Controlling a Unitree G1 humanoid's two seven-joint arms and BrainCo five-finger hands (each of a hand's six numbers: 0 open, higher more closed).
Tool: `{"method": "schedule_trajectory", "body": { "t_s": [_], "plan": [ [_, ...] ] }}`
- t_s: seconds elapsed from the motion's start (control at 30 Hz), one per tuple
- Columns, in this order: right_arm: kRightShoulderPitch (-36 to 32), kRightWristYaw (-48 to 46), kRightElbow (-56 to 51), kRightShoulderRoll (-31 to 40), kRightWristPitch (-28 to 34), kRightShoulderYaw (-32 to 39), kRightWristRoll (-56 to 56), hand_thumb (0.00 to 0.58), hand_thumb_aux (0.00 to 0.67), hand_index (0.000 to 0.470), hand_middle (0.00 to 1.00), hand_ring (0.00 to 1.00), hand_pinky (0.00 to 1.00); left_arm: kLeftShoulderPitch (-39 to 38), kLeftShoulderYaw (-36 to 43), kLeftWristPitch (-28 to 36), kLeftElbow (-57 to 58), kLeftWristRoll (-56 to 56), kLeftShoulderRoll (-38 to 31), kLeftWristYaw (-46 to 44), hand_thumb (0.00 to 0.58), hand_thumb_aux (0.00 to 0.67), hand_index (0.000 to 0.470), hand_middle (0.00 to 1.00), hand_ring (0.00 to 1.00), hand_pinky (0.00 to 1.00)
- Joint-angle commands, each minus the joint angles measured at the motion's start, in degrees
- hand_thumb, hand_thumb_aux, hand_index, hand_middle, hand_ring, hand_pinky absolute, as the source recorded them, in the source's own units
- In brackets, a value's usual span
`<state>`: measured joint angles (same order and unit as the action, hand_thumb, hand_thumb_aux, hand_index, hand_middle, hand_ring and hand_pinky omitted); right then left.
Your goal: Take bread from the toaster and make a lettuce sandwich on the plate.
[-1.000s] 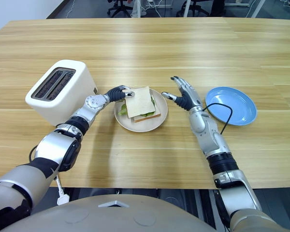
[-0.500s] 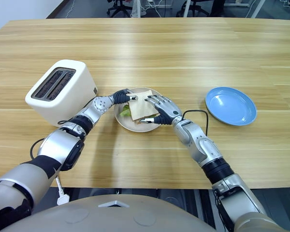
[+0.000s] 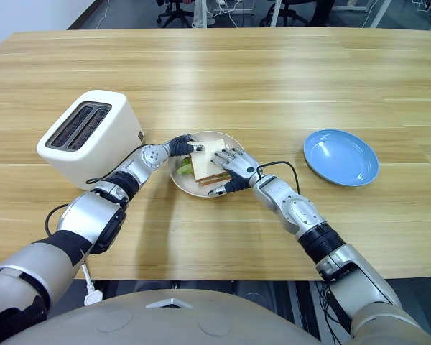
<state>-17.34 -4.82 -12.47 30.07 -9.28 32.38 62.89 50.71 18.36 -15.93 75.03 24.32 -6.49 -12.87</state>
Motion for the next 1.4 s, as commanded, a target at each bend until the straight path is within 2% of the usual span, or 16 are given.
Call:
{"method": "schedule_trajectory", "body": {
  "t_s": [0.03,0.07,0.1,0.13,0.17,0.47,0.73,0.93,1.1,1.17,1.2,1.23,1.27,1.3,1.33,1.4],
  "plan": [
    [3.5,-7.3,-4.0,-0.7,-1.5,8.0,3.4,0.0,0.0,0.0,0.0,0.0,0.0,0.3,0.4,0.2,0.6,0.6,0.3,0.1,0.58,0.67,0.46,1.0,1.0,1.0],
    [3.5,-7.5,-4.2,-0.8,-1.5,8.1,3.6,0.0,0.0,0.0,0.0,0.0,0.0,0.5,0.9,-0.4,0.3,1.3,0.0,1.2,0.58,0.67,0.46,1.0,1.0,1.0],
    [3.6,-7.8,-4.3,-0.9,-1.3,8.3,3.9,0.0,0.0,0.0,0.0,0.0,0.0,0.9,2.1,-1.3,-0.4,2.8,-0.6,3.8,0.553,0.525,0.361,0.84,0.84,0.84],
    [3.6,-8.1,-4.3,-1.0,-1.2,8.3,4.2,0.0,0.0,0.0,0.0,0.0,0.0,1.3,3.0,-2.2,-1.0,4.1,-1.1,5.9,0.508,0.434,0.298,0.56,0.56,0.56],
    [3.7,-8.3,-4.2,-1.0,-1.1,8.3,4.3,0.0,0.0,0.0,0.0,0.0,0.0,1.8,3.9,-3.2,-1.9,5.3,-1.8,8.8,0.0,0.0,0.0,0.0,0.0,0.0],
    [3.8,-8.0,-5.3,-1.0,-0.5,8.3,4.4,0.0,0.0,0.0,0.0,0.0,0.0,-0.3,7.5,-6.1,-32.1,19.3,-16.8,28.5,0.0,0.0,0.0,0.0,0.0,0.0],
    [3.2,-3.2,-2.6,-1.7,-1.7,5.0,1.2,0.0,0.0,0.0,0.0,0.0,0.0,-12.3,0.0,-0.3,-55.3,12.1,-22.1,17.7,0.0,0.0,0.0,0.0,0.0,0.0],
    [4.2,13.1,13.3,-2.4,-6.8,-7.4,-8.8,0.0,0.0,0.0,0.0,0.0,0.0,-24.3,-7.8,4.8,-66.8,-4.3,-20.1,6.7,0.0,0.0,0.0,0.0,0.0,0.0],
    [6.5,9.4,19.9,-3.5,-7.5,-17.5,-26.5,0.0,0.0,0.0,0.0,0.0,0.0,-29.5,-12.5,8.4,-73.1,-15.1,-21.5,-2.5,0.0,0.0,0.0,0.0,0.0,0.0],
    [6.9,3.0,20.4,-2.9,-3.9,-20.7,-33.7,0.0,0.0,0.0,0.0,0.0,0.0,-32.0,-13.5,9.0,-76.8,-17.8,-23.7,-7.1,0.34,0.239,0.164,0.0,0.0,0.0],
    [7.2,-0.7,20.4,-1.6,-2.0,-21.7,-35.9,0.0,0.0,0.0,0.0,0.0,0.0,-32.9,-14.2,9.9,-78.6,-19.1,-25.0,-9.3,0.508,0.434,0.298,0.24,0.24,0.24],
    [7.7,-4.8,20.5,0.3,-0.2,-22.7,-37.8,0.071,0.042,0.029,0.0,0.0,0.0,-33.8,-15.1,11.0,-80.3,-21.0,-26.5,-11.8,0.564,0.557,0.382,0.71,0.71,0.71],
    [8.5,-8.1,21.0,2.2,1.3,-24.0,-39.9,0.474,0.384,0.263,0.63,0.63,0.63,-34.5,-16.1,12.5,-81.9,-23.2,-27.9,-14.2,0.58,0.67,0.46,1.0,1.0,1.0],
    [9.6,-11.5,21.9,4.3,2.7,-25.5,-42.3,0.547,0.51,0.35,1.0,1.0,1.0,-35.4,-16.9,14.0,-83.5,-25.9,-29.7,-17.4,0.58,0.67,0.46,1.0,1.0,1.0],
    [10.8,-14.7,23.2,6.3,4.0,-26.8,-44.7,0.58,0.67,0.46,1.0,1.0,1.0,-36.4,-17.4,15.4,-84.9,-28.5,-31.5,-20.9,0.58,0.67,0.46,1.0,1.0,1.0],
    [13.9,-20.5,26.6,10.3,5.9,-29.0,-48.5,0.58,0.67,0.46,1.0,1.0,1.0,-40.2,-16.7,15.8,-87.3,-31.9,-36.3,-28.9,0.58,0.67,0.46,1.0,1.0,1.0]
  ]
}}
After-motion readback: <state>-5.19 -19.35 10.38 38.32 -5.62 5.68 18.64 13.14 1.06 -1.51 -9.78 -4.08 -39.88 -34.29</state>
